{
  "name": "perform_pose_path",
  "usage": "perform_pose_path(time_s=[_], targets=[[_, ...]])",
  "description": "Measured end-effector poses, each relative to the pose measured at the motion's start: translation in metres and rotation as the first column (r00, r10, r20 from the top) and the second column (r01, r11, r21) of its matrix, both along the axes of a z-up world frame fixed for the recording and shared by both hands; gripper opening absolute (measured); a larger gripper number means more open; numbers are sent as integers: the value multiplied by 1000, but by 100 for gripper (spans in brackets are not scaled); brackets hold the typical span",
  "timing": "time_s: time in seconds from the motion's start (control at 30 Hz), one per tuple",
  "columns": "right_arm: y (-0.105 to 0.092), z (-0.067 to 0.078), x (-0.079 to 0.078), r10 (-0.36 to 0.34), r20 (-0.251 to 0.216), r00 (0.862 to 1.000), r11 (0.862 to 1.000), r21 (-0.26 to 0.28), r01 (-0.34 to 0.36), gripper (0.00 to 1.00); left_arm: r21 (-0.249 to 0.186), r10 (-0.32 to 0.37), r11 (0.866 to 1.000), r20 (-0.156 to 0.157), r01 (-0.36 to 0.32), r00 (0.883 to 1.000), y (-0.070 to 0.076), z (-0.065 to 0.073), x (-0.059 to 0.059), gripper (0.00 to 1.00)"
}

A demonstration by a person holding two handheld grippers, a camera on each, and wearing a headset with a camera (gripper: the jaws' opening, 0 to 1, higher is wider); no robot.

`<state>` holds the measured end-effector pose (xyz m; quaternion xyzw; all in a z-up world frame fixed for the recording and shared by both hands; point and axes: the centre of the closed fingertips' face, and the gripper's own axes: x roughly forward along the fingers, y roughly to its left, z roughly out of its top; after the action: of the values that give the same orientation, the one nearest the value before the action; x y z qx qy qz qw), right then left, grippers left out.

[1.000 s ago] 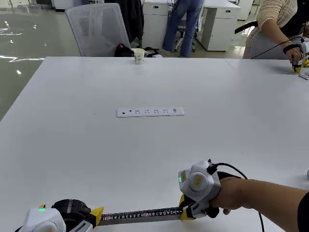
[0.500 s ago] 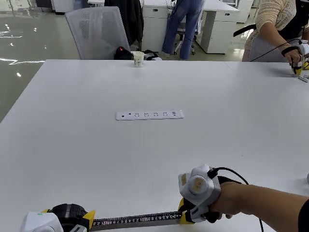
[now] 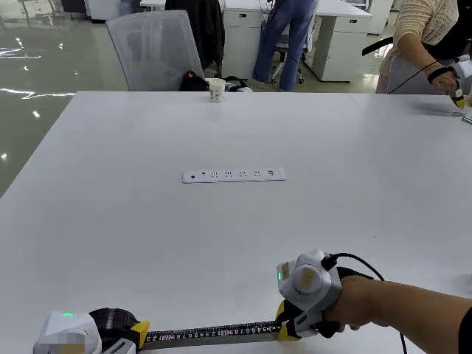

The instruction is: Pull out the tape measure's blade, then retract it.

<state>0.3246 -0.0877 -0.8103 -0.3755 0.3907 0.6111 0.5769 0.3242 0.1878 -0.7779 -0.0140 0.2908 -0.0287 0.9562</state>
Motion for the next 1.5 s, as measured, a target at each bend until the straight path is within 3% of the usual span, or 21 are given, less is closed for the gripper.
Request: perform_pose_path(time_s=[0.37,1.23,1.5], targets=[[2,1,-2,48,23,999,999,5,-48,10,0,-12,1000,-2,12,1000,0,1,-2,62],[10,1,-2,16,7,1000,1000,11,-16,11,2,-15,1000,-15,15,1000,-2,1,-5,62],[12,0,-3,36,24,999,999,-14,-36,11,4,-17,1000,-24,17,1000,-2,2,-5,62]])
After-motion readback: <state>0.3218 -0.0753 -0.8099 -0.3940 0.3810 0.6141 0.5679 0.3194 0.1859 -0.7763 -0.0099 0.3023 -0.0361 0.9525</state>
